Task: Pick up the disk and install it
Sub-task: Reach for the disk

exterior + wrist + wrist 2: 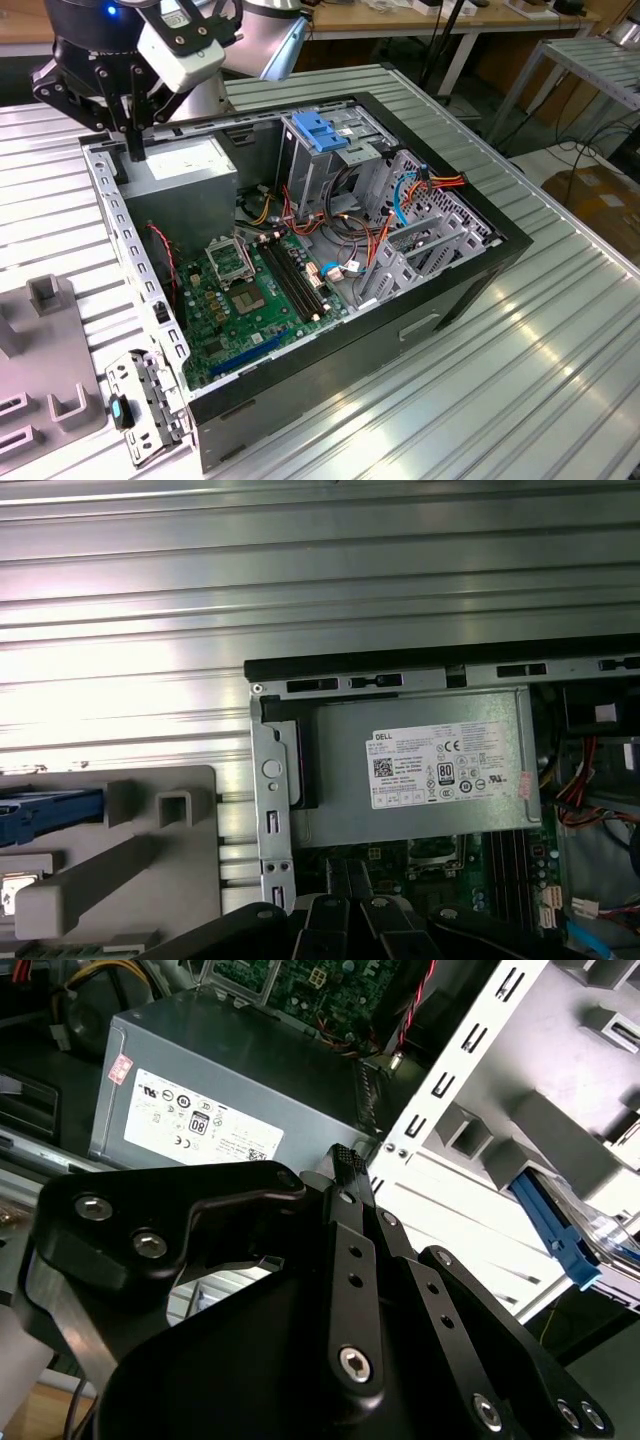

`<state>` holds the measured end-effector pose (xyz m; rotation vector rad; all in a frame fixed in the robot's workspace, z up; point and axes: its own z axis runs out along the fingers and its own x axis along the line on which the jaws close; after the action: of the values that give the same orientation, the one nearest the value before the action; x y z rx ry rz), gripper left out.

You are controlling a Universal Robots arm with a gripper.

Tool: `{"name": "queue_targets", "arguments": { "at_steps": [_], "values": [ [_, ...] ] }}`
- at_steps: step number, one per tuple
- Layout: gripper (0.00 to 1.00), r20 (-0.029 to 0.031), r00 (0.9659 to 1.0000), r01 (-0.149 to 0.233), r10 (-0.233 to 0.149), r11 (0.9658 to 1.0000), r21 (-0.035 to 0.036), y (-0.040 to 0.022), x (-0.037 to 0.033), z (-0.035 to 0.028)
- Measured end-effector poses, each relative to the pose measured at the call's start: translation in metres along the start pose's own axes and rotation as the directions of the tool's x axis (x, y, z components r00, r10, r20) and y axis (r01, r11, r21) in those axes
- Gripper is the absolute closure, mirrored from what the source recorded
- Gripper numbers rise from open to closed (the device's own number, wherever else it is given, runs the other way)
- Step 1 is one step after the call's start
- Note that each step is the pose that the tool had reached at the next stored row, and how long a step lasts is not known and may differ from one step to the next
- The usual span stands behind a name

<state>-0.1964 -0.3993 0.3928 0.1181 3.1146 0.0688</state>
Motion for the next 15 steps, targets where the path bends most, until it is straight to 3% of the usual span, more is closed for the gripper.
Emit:
{"name": "queue_targets", "arguments": {
  "at_steps": [15],
  "values": [
    [0.89, 0.0000, 1.0000, 0.000, 0.000, 1.0000, -0.0001, -0.0006, 0.0047, -0.0001]
  ]
}}
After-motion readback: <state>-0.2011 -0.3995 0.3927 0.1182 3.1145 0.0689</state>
